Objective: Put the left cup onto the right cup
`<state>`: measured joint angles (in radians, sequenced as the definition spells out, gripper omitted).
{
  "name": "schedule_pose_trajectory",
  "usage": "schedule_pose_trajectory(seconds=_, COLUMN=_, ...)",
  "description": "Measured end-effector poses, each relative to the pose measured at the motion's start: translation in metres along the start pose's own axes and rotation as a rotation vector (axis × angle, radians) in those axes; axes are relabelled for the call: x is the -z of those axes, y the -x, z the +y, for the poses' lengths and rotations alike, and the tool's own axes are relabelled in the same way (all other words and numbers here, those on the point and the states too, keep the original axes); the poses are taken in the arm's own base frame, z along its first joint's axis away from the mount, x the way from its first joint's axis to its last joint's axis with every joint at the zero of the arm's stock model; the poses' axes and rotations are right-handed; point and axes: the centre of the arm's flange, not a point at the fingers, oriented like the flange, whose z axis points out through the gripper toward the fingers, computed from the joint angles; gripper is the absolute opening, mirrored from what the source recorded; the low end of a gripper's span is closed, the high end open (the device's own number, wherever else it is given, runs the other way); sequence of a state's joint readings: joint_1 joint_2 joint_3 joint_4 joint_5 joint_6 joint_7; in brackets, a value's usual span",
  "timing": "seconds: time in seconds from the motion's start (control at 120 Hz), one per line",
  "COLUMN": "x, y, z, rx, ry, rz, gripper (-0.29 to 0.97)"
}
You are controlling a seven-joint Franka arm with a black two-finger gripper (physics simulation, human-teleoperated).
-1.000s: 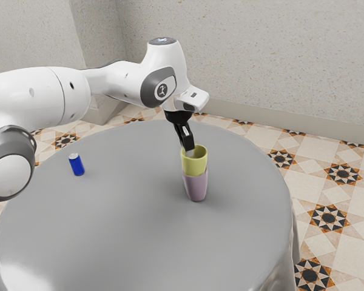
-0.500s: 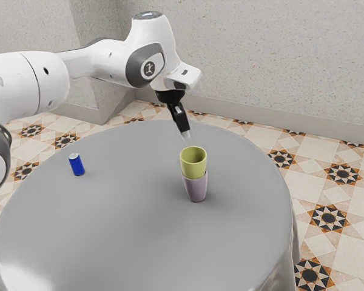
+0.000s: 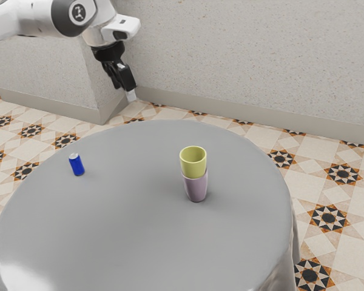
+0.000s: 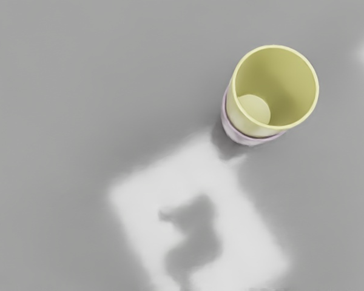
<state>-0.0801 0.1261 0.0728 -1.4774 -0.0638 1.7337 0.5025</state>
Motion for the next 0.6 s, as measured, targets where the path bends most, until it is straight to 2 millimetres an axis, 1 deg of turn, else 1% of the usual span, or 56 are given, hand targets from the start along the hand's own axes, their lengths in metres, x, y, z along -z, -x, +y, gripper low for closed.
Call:
schedule_pose_trajectory(seconds=0.083, x=0.025, y=0.021, z=-0.007, rx=0.068, ry=0.002, rz=-0.007, gripper=0.65)
schedule_pose_trajectory(seconds=0.125, x=0.034, y=0.030, z=-0.009, rx=0.096, ry=0.004, rz=-0.013, gripper=0.66)
schedule_pose_trajectory(seconds=0.158, x=0.038, y=0.034, z=-0.010, rx=0.116, ry=0.007, rz=-0.021, gripper=0.66)
schedule_pose_trajectory(seconds=0.283, x=0.039, y=0.040, z=-0.009, rx=0.167, ry=0.020, rz=-0.052, gripper=0.66)
schedule_pose_trajectory(seconds=0.475, x=0.036, y=0.038, z=0.002, rx=0.206, ry=0.032, rz=-0.080, gripper=0.66)
schedule_pose_trajectory(seconds=0.6, x=0.035, y=0.038, z=0.005, rx=0.231, ry=0.035, rz=-0.088, gripper=0.66)
